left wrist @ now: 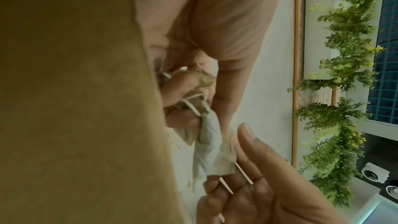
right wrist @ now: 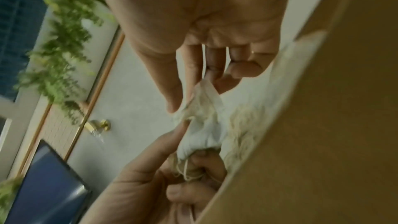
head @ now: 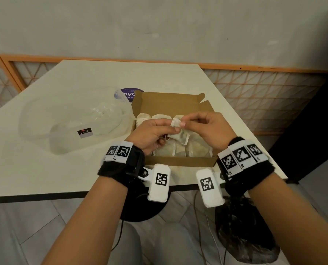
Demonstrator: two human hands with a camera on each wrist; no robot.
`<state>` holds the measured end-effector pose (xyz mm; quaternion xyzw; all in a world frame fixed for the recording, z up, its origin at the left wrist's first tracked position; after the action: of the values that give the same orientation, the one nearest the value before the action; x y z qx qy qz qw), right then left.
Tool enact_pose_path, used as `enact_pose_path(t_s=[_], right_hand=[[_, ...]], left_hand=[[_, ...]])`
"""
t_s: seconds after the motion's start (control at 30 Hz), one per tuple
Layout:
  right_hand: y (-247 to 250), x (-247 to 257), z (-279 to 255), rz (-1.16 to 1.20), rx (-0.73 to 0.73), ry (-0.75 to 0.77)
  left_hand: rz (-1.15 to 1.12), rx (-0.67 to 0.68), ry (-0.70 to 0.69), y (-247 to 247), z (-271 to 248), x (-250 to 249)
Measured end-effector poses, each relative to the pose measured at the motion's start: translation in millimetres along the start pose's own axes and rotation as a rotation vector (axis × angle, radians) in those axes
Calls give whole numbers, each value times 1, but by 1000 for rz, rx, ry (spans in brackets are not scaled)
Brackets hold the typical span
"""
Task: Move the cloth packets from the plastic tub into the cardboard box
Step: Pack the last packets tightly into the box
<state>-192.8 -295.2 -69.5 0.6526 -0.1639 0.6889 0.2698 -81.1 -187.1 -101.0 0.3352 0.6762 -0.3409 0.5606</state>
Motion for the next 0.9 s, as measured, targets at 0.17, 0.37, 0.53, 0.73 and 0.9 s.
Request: enact_pose_path(t_s=[0.17, 0.37, 0.53, 0.73, 0.9], right_hand=[[21, 14, 2, -274, 59, -67], [51, 32, -2, -509, 204, -115], [46, 13, 3, -719, 330, -180], [39, 10, 4, -853, 186, 70], [27, 5, -10, -1058, 385, 57]], left_hand=[[-36, -25, 24, 0, 1, 0], [-153, -115, 12, 5, 3, 1], [-298, -132, -10, 10, 4, 0], [-549, -97, 20, 12, 2, -4], [-586, -83, 51, 11, 1, -5]])
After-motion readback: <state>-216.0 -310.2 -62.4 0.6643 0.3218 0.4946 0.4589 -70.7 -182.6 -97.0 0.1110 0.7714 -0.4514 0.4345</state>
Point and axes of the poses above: each hand's wrist, its own z-axis towards the middle knuckle, its own y-axis out of the back of the hand, x = y × z, the point moved 2 cm from there along z, towards the middle knuckle, and after that the axes turned 8 degrees about z, right-handed, at the moved point
